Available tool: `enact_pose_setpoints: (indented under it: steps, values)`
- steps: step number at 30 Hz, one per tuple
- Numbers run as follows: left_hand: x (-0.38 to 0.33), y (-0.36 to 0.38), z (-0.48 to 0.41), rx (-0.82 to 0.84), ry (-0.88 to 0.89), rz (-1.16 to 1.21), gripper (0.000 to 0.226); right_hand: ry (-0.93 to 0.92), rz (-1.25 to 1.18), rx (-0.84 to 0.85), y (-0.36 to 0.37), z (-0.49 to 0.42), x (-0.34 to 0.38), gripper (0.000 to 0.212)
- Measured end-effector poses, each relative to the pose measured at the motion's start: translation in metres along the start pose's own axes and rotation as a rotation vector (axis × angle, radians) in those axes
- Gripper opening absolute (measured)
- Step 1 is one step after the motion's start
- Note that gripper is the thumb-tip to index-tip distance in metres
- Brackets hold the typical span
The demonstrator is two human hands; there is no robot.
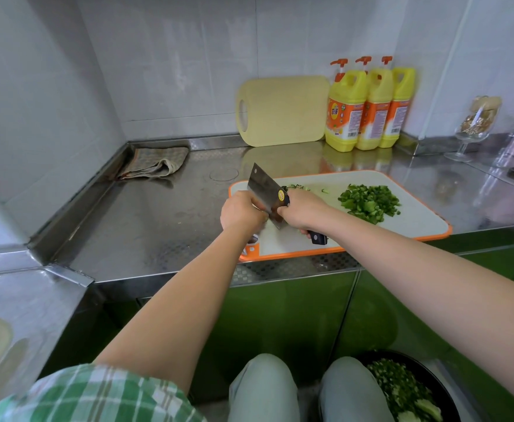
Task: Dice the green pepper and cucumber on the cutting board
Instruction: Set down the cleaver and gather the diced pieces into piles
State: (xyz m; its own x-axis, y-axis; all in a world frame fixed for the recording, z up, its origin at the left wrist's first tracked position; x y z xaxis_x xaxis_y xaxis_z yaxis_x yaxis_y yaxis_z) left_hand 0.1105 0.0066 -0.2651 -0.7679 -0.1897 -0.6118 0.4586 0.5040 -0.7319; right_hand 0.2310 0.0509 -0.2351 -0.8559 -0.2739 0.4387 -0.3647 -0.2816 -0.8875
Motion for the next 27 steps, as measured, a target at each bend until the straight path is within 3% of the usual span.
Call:
enact_pose_setpoints:
  steps: [6,12,16,21,27]
  values:
    - [0.004,-0.002,-0.002,0.031,0.025,0.025,0.012,-0.008,-0.226,-0.071,-0.007,-0.004,-0.011,0.028]
    - [0.002,-0.001,-0.004,0.063,0.051,0.072,0.016,0.026,-0.529,0.025,-0.016,-0.004,-0.022,0.016]
    - [-0.007,0.004,-0.005,0.092,0.081,0.232,0.021,0.038,-0.553,0.04,-0.017,-0.003,-0.028,0.021]
    - [-0.005,-0.005,-0.006,-0.09,0.02,0.106,0.024,0.026,-0.517,0.089,-0.015,0.006,-0.024,0.02]
    - [0.001,-0.013,0.005,-0.082,0.015,0.028,0.026,0.036,-0.357,0.183,0.001,0.013,-0.015,0.013]
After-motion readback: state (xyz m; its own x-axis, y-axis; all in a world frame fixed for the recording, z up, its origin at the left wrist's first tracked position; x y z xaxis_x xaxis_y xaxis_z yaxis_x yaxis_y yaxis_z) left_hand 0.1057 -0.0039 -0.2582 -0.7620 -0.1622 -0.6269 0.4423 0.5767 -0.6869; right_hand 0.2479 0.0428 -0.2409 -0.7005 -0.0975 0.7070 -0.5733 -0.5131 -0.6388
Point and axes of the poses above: each hand's wrist, its own z-axis away from the middle knuckle, its own y-axis out of the palm, x = y × z, the point moved 1 cm from there along -z, towards the middle knuckle, and after that the axes turned 14 degrees about y, right-handed, at the moved point
